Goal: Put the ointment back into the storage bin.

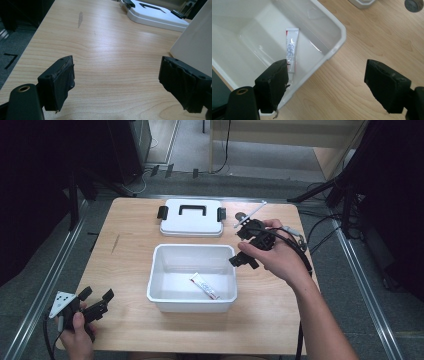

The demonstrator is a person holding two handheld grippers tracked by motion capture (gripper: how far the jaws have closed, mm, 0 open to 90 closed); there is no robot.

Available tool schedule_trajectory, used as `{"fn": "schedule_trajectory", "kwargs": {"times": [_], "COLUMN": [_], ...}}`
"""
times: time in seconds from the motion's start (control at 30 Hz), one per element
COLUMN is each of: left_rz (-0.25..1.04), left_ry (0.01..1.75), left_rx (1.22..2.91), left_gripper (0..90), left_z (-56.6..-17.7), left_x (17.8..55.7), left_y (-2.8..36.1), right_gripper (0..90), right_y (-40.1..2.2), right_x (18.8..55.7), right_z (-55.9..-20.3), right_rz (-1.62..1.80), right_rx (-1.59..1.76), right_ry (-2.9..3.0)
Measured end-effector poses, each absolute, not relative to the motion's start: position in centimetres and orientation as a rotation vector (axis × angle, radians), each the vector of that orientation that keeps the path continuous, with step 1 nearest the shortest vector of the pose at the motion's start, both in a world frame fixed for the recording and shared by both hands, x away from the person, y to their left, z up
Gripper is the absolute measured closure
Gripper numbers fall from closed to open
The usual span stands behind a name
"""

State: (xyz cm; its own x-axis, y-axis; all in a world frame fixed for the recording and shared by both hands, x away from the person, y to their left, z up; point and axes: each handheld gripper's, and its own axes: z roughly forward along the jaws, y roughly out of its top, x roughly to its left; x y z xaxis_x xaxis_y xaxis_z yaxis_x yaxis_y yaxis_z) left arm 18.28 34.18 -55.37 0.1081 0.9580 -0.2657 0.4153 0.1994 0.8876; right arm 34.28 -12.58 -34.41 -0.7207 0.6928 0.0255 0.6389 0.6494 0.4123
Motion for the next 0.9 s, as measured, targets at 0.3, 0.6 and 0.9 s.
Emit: {"fn": "schedule_trajectory", "kwargs": {"times": [0.3, 0.6, 0.9], "left_rz": [0.682, 0.678, 0.678], "left_ry": [1.477, 1.479, 1.48], "left_rx": [1.381, 1.378, 1.37], "left_gripper": [14.0, 13.9, 13.9], "left_z": [-55.4, -55.4, -55.4], "left_x": [18.3, 18.3, 18.3], "left_y": [34.2, 34.3, 34.3], "right_gripper": [20.3, 21.4, 22.4], "right_y": [-16.6, -21.0, -25.4], "right_x": [34.6, 34.4, 33.5], "right_z": [-35.5, -37.7, -40.3], "right_rz": [0.654, 0.741, 0.879], "right_rx": [1.214, 1.318, 1.388], "right_ry": [2.64, 2.508, 2.362]}}
